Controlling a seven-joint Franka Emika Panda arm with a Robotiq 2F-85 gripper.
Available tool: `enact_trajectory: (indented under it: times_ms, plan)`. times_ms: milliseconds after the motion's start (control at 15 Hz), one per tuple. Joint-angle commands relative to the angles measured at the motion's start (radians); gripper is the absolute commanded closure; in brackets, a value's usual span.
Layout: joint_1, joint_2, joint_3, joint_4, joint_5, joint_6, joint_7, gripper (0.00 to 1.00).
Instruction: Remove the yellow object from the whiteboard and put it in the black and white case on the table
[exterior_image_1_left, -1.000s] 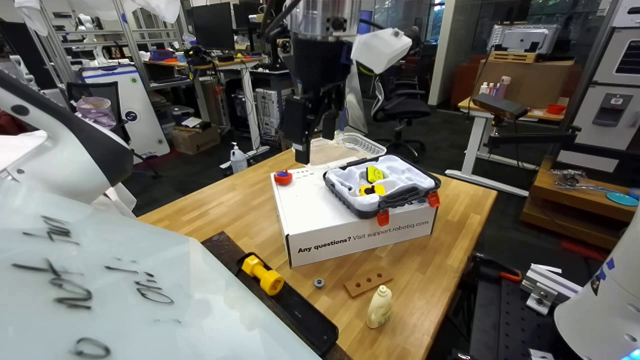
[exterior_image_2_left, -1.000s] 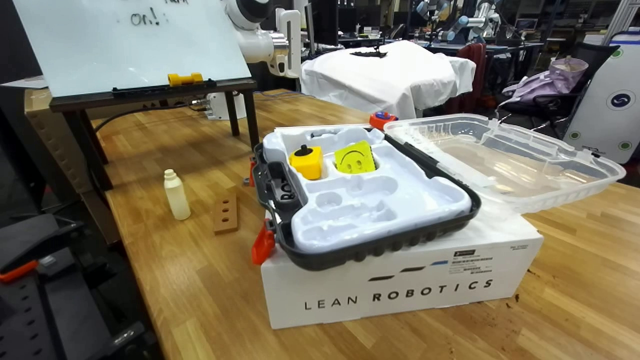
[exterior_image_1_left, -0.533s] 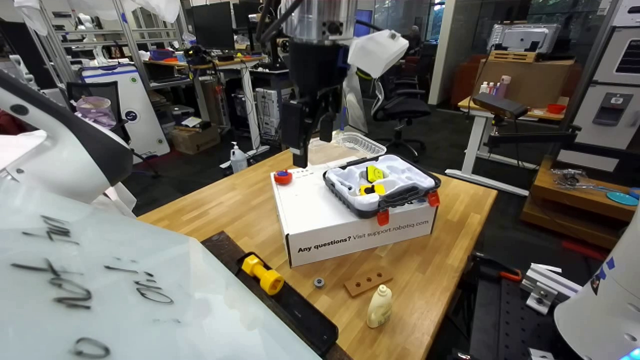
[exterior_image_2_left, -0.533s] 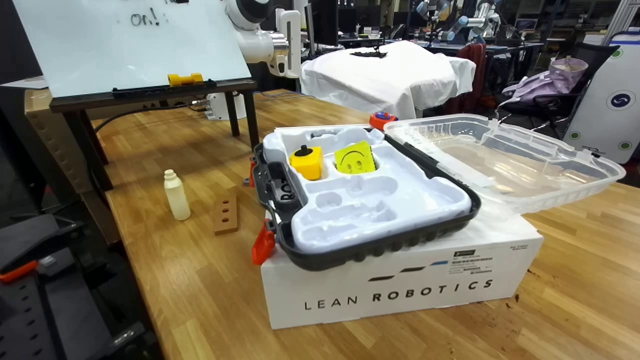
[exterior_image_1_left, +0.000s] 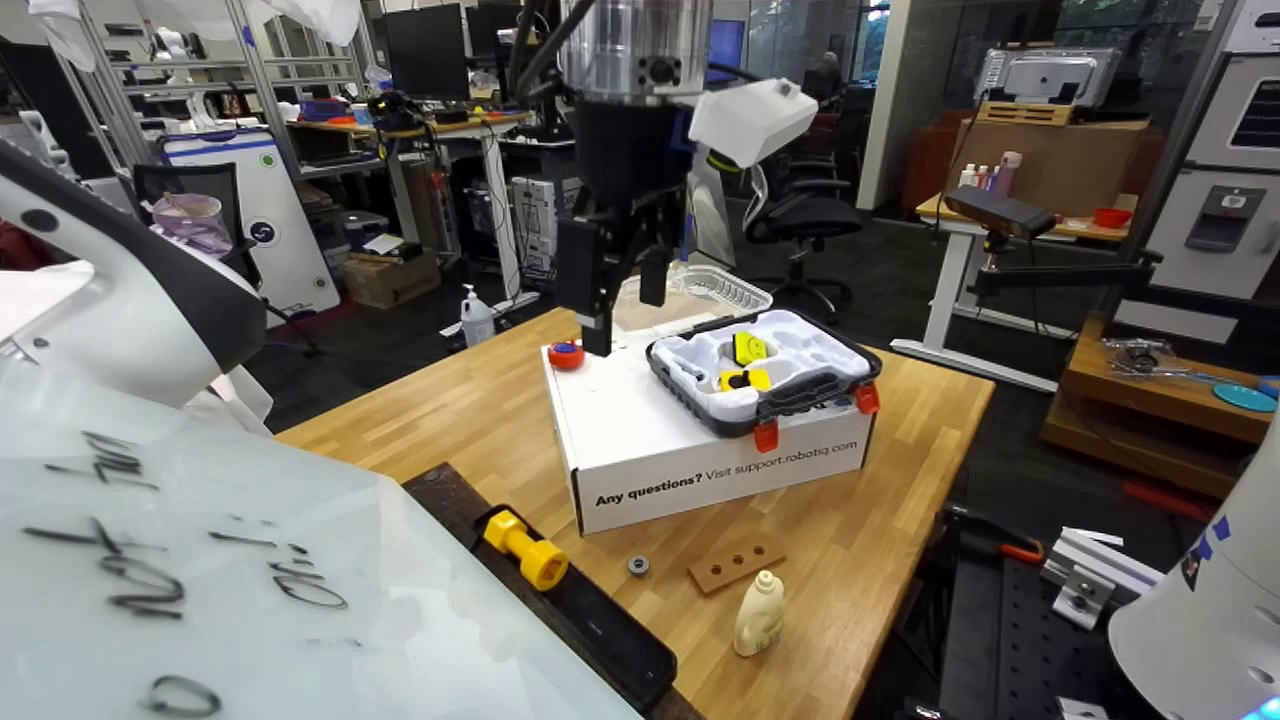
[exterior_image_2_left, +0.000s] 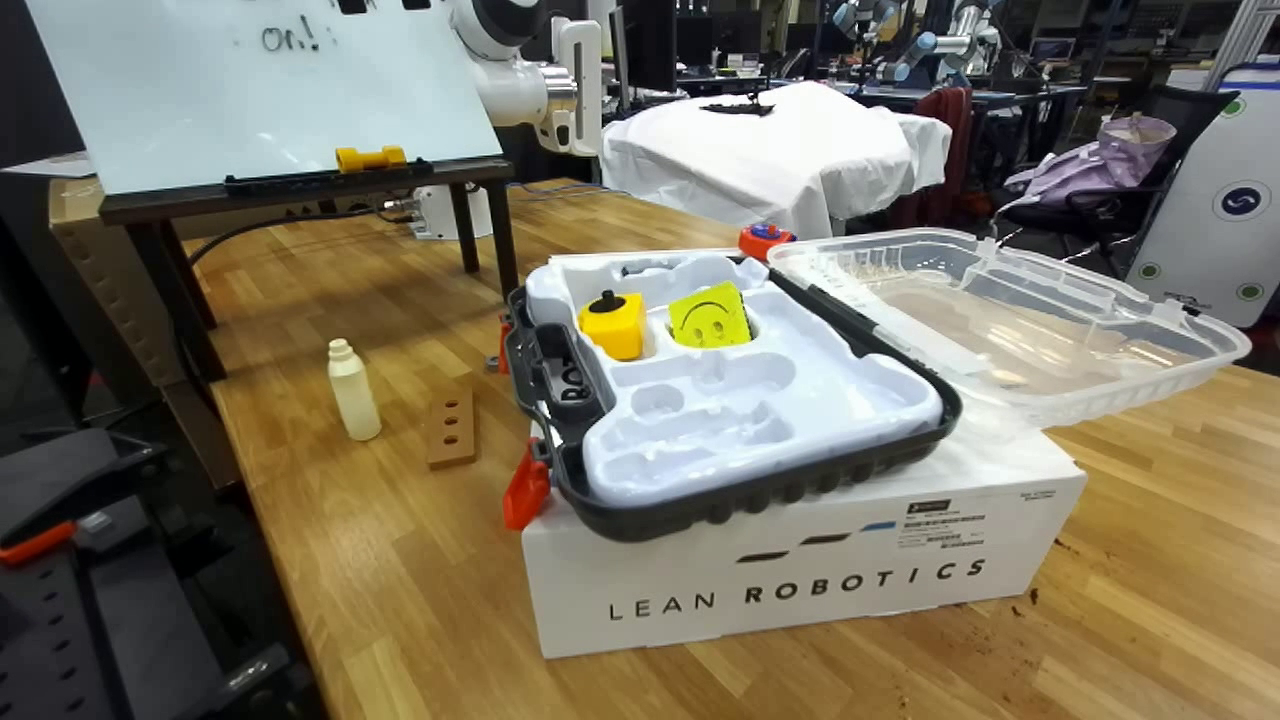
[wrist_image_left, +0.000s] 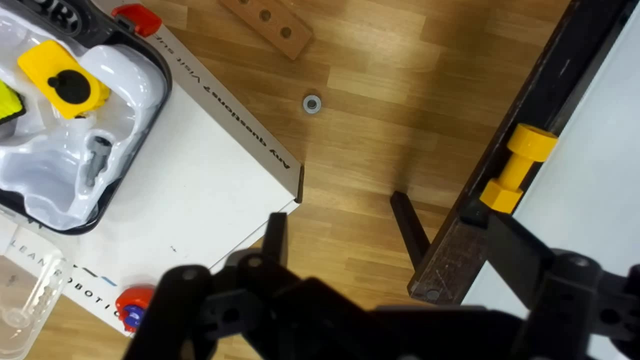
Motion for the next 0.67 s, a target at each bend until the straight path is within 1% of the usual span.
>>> enact_trajectory:
  times_ms: [0, 400, 533, 600]
  plan:
    - [0.013, 0.049, 0.001, 0.019, 0.035, -0.028, 0.037, 0.0]
    - [0.042, 0.107, 0.014, 0.062, 0.062, -0.051, 0.129, 0.0]
    - [0.055, 0.105, 0.02, 0.072, 0.089, -0.053, 0.127, 0.0]
    - [0.051, 0.092, 0.019, 0.042, 0.065, -0.013, 0.123, 0.0]
